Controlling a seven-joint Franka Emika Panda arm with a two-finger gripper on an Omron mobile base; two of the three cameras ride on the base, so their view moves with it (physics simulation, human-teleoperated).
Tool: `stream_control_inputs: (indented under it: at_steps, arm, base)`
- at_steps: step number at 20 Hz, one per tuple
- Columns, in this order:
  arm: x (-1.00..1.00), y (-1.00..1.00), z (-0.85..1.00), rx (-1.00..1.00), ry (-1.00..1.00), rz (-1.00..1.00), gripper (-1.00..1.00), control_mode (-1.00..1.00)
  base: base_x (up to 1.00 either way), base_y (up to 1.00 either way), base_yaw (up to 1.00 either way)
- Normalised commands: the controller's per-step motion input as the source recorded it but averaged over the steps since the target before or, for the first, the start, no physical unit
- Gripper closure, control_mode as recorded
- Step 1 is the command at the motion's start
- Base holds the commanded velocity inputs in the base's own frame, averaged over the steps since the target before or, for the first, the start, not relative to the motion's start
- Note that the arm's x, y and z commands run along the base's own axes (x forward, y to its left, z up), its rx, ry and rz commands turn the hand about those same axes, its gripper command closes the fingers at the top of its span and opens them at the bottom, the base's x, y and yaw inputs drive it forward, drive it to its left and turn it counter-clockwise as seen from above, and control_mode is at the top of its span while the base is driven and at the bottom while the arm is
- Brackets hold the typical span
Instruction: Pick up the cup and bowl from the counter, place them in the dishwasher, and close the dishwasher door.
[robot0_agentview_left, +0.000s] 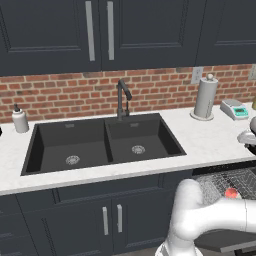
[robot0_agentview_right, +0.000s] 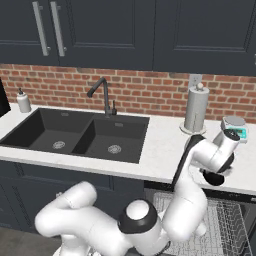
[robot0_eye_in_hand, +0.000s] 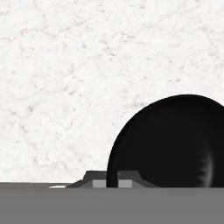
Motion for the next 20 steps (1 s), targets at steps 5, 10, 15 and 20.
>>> stream_control_inputs:
  at_steps: [5,10,15,20]
  arm:
    - [-1.0,0.09,0.01,0.06,-0.13,0.0,1.0,-1.0]
    - [-1.0,0.02,0.0,0.03,-0.02,0.0,1.0,-1.0]
    - [-0.68,0.05,-0.05,0.03,0.01,0.0,1.0,-1.0]
    - [-0.08,0.0,-0.28,0.05,0.0,0.0,1.0,-1.0]
  base:
    - [0.0,0.0,0.0]
    - [0.0,0.0,0.0]
    - [0.0,0.0,0.0]
    - [0.0,0.0,0.0]
